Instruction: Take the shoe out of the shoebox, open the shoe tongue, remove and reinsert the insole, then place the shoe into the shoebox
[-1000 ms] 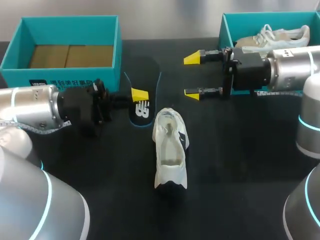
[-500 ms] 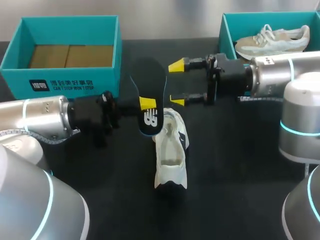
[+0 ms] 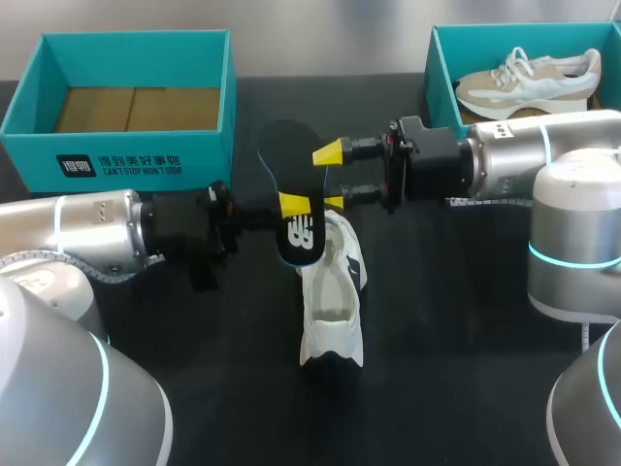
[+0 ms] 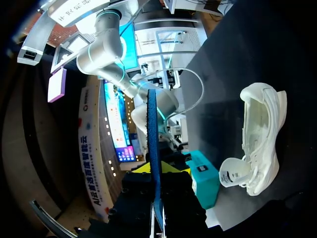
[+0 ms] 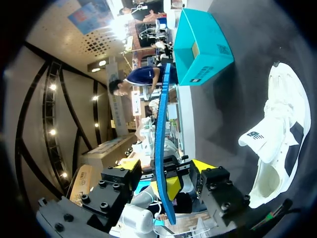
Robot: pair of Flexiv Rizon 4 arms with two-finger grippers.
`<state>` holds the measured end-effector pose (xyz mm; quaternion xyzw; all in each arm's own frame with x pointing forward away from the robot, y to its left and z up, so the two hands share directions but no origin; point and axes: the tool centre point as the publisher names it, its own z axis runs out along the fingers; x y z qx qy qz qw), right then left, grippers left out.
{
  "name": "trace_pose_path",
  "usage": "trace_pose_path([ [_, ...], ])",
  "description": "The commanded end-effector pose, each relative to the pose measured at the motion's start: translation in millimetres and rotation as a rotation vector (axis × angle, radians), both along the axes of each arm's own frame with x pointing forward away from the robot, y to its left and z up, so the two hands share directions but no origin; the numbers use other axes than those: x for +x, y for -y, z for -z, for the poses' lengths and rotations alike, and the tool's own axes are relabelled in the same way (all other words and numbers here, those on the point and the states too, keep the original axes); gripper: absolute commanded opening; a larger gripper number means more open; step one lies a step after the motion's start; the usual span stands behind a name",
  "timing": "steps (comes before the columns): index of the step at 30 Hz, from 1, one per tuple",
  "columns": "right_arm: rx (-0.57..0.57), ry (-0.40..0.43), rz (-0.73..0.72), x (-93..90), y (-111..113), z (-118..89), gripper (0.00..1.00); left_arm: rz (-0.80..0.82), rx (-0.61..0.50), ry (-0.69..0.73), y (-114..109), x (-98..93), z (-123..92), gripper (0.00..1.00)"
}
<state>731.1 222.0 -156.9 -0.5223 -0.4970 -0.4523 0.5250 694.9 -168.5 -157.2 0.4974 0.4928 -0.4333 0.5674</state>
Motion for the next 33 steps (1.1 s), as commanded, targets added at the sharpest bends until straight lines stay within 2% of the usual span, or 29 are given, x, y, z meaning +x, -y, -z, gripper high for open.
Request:
trace_pose_path([
  [1, 0.002, -0.002, 0.0, -3.1, -1.2, 1.8, 0.42, -0.004, 0.011, -0.002, 3.2, 0.5, 3.0, 0.0],
  [8, -0.003, 0.003, -0.023, -4.1, -2.5, 1.1, 0.37, -0.004, 0.014, -0.014, 5.3, 1.3, 6.8, 0.0],
  [17, -0.003, 0.019, -0.045, -3.3, -2.5, 1.1, 0.38, -0.003, 0.015, -0.016, 9.2, 0.6, 8.2, 0.0],
  [22, -0.004, 0.023, -0.054, -2.0, -3.9, 1.3, 0.32, -0.006, 0.016, -0.015, 10.6, 1.4, 8.9, 0.0],
  [30, -0.001, 0.032, -0.063, -1.1, -6.0, 1.8, 0.29, -0.009, 0.017, -0.009, 11.8, 2.9, 9.3, 0.0],
  [33, 0.004, 0.034, -0.056, -1.0, -6.7, 1.7, 0.21, -0.015, 0.016, -0.005, 12.0, 3.5, 9.3, 0.0],
])
